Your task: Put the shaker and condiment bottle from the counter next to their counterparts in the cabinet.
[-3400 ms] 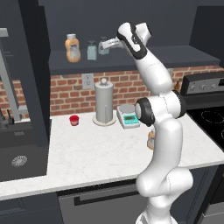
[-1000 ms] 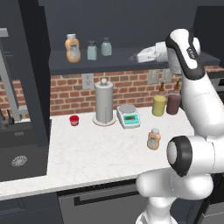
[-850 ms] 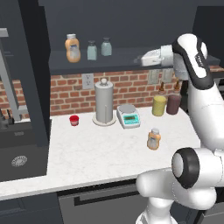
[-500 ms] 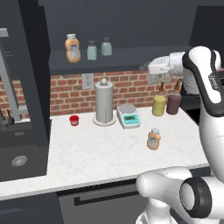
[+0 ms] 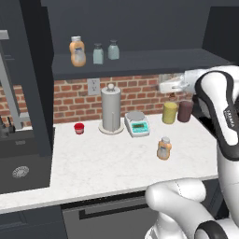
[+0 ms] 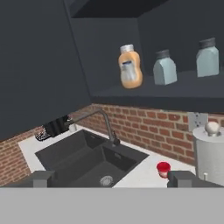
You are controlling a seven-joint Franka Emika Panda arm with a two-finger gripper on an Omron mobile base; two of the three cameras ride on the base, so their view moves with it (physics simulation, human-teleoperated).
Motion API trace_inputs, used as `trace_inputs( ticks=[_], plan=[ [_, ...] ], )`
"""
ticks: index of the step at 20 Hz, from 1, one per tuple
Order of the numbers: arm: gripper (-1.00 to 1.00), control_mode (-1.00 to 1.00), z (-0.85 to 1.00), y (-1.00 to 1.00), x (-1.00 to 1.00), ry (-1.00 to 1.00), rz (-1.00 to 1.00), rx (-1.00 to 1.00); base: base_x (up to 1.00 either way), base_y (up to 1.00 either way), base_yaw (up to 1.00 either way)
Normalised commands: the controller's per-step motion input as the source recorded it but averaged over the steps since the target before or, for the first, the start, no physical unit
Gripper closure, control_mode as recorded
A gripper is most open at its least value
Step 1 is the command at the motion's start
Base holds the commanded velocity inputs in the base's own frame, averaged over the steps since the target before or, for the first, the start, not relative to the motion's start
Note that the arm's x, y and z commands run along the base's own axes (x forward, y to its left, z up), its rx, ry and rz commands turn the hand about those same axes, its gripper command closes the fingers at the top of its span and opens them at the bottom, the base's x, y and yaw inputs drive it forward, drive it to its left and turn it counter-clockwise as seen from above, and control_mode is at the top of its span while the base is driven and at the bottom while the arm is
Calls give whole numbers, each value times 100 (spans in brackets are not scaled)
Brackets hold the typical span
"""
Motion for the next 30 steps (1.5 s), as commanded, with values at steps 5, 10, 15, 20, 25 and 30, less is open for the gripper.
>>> trace_inputs(
  ticks=[5,10,15,20,25,30],
  plan=[
    [-100,-100,-51,-12,-31,1,-4,-1,0,0,0],
    [-100,-100,-47,-21,-30,0,-2,0,0,0,0],
    [-100,-100,-37,-27,-32,0,0,0,0,0,0],
    [-100,-100,-34,-32,-34,-5,0,0,0,0,0],
    [-100,-100,-30,-35,-41,-10,0,0,0,0,0],
    [-100,-100,-27,-21,-32,-6,0,0,0,0,0]
  ],
)
